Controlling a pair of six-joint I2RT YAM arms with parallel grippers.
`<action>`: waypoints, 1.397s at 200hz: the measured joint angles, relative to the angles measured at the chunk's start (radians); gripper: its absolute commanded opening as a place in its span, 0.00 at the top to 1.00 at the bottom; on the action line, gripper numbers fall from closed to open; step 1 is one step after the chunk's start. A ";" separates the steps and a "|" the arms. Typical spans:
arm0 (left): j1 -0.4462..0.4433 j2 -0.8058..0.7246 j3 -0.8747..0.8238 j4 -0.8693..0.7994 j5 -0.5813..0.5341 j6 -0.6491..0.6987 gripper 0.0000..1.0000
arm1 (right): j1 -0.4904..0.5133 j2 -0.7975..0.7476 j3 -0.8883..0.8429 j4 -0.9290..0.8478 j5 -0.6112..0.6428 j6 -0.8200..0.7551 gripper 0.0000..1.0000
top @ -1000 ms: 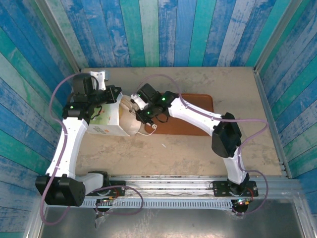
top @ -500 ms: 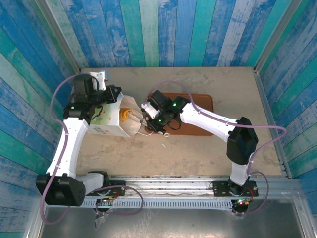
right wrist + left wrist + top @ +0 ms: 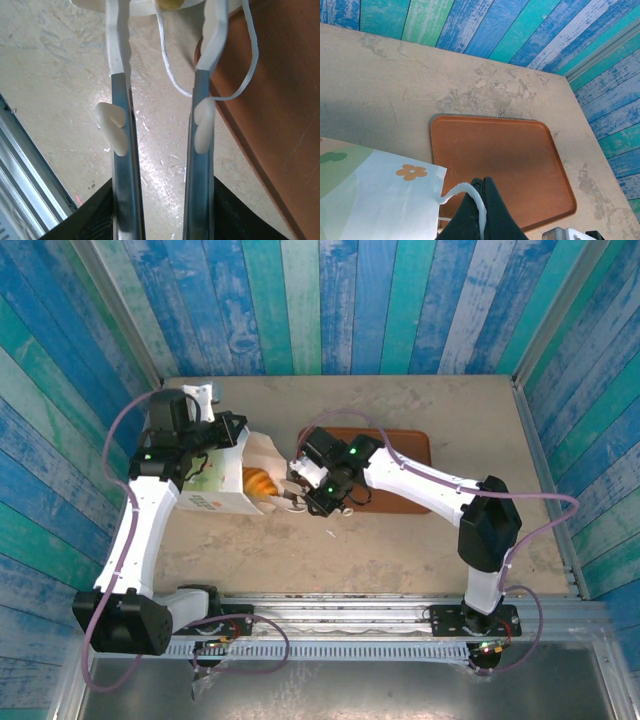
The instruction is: Take the fake bread out of the paper bag
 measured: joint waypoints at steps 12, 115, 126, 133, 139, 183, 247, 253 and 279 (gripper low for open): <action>0.000 0.000 0.000 0.000 0.005 0.000 1.00 | 0.000 0.004 0.018 -0.012 0.011 -0.011 0.52; 0.000 0.010 0.000 0.000 0.025 0.000 1.00 | -0.005 0.224 0.245 -0.044 0.009 -0.019 0.49; 0.000 0.010 0.000 0.000 0.028 0.000 1.00 | -0.005 0.249 0.264 -0.053 0.002 -0.013 0.49; 0.000 0.010 0.000 0.000 0.029 0.000 1.00 | -0.005 0.263 0.277 -0.057 -0.003 -0.009 0.50; 0.000 0.010 0.000 0.001 0.030 0.000 1.00 | -0.005 0.274 0.285 -0.059 -0.008 -0.006 0.52; 0.000 0.014 -0.017 0.057 0.031 -0.040 1.00 | -0.008 0.279 0.294 -0.069 -0.018 0.021 0.60; 0.000 0.042 -0.092 0.227 0.037 -0.204 1.00 | -0.049 0.113 0.204 -0.074 -0.032 0.037 0.62; 0.000 0.046 -0.099 0.245 0.040 -0.221 1.00 | -0.052 0.091 0.189 -0.075 -0.031 0.038 0.62; 0.000 0.060 -0.109 0.296 0.046 -0.275 1.00 | -0.061 0.000 0.116 -0.080 -0.030 0.045 0.62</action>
